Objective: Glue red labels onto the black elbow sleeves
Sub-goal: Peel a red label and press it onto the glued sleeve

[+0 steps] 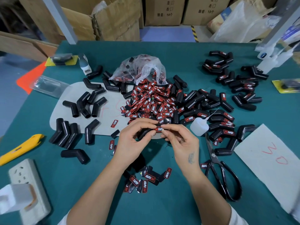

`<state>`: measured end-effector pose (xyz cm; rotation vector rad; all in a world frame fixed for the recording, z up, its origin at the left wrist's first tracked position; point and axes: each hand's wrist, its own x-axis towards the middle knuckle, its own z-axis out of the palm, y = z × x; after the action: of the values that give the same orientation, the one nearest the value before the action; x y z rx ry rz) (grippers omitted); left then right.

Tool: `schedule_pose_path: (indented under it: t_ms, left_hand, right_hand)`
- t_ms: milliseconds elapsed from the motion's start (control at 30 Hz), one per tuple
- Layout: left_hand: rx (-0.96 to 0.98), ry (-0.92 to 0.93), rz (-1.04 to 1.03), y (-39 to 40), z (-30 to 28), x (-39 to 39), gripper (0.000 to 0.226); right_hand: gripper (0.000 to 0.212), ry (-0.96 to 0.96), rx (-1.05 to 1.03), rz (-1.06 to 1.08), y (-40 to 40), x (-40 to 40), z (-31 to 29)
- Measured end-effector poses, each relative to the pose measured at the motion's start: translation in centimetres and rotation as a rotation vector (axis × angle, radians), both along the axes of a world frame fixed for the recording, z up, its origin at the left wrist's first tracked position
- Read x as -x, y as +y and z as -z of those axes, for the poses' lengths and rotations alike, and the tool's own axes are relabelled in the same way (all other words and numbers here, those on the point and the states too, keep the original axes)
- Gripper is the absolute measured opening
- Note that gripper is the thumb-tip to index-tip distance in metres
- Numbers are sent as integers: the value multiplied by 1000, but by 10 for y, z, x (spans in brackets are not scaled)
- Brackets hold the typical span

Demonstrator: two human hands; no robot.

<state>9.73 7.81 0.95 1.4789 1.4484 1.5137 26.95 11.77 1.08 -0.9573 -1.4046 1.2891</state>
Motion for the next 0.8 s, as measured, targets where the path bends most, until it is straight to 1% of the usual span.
schedule_pose_path:
  t_ms: [100, 267, 367, 500, 567, 800]
  left_hand:
    - [-4, 28, -10, -1, -3, 1, 11]
    - [-3, 43, -19, -2, -3, 0, 12]
    - [1, 59, -7, -1, -2, 1, 12]
    - [13, 51, 6, -1, -1, 2, 14]
    - [17, 41, 14, 0, 0, 3, 14]
    - [4, 52, 2, 1, 2, 3, 14]
  right_hand:
    - [20, 9, 8, 9, -1, 1, -1]
    - [25, 27, 55, 14, 0, 1, -2]
    - [26, 26, 110, -31, 1, 2, -3]
    - [45, 33, 118, -175, 0, 2, -1]
    - [49, 35, 105, -242, 1, 1, 0]
    - [45, 118, 160, -254, 2, 1, 3]
